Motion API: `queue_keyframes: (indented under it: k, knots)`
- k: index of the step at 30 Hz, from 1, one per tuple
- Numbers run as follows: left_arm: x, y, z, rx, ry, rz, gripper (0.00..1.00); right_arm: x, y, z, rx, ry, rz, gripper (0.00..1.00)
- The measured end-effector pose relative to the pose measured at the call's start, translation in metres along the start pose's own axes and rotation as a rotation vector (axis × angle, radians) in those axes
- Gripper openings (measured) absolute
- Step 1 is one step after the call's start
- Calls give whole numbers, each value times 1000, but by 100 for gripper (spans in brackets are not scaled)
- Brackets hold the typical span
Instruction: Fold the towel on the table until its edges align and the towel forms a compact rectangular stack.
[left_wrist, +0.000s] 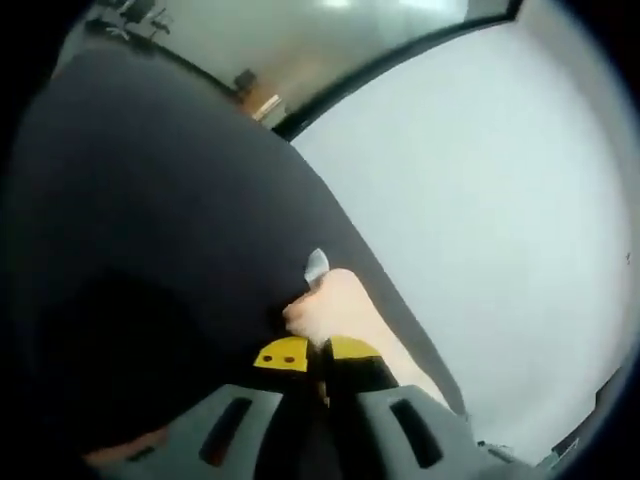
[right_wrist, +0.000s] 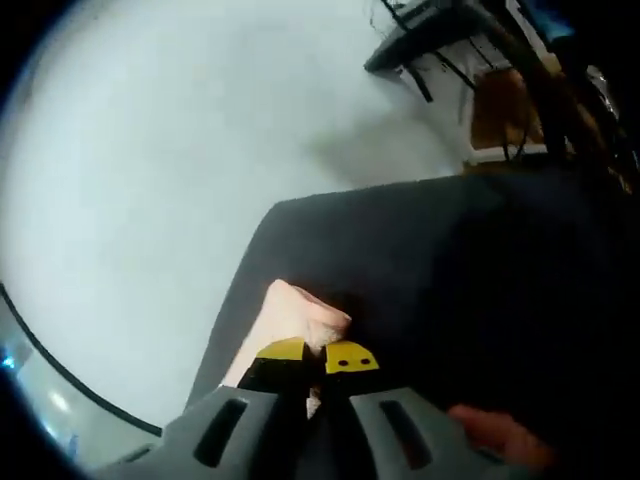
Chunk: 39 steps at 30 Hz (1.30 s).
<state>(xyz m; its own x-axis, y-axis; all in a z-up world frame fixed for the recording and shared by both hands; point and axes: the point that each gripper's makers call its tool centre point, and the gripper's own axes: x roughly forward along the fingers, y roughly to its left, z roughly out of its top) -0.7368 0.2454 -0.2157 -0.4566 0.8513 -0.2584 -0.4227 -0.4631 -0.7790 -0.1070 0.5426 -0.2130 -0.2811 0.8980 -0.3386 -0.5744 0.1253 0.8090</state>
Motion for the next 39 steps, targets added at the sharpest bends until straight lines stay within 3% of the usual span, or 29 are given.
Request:
queue_keyframes:
  k: [5, 9, 13, 17, 22, 25, 29, 31, 35, 39]
  knots:
    - [1, 0, -1, 3, -6, 0, 9, -9, 47, -1, -87, -53, 115, 1]
    - [3, 1, -1, 61, -11, 13, 9, -24, 97, -18, -279, -99, 205, 1]
    - [5, 2, 0, 77, -19, 19, 9, -30, 139, -48, -490, -124, 284, 1]
    - [6, 3, 1, 76, -21, 17, 9, -27, 164, -89, -562, -95, 334, 1]
    - [5, 2, 1, 92, -23, 16, 9, -14, 183, -131, -641, -23, 369, 1]
    - [6, 2, 2, 89, -23, 14, 9, -17, 191, -154, -682, 9, 403, 1]
    - [6, 3, 2, 91, -25, 15, 9, -26, 196, -179, -803, 15, 431, 1]
    - [7, 4, 3, 99, -27, 20, 9, -30, 201, -200, -868, 47, 476, 1]
    - [6, 3, 2, 104, -29, 22, 9, -27, 198, -237, -1059, 103, 492, 1]
    - [5, 2, 2, 84, -33, 17, 9, -26, 187, -263, -1107, 175, 495, 1]
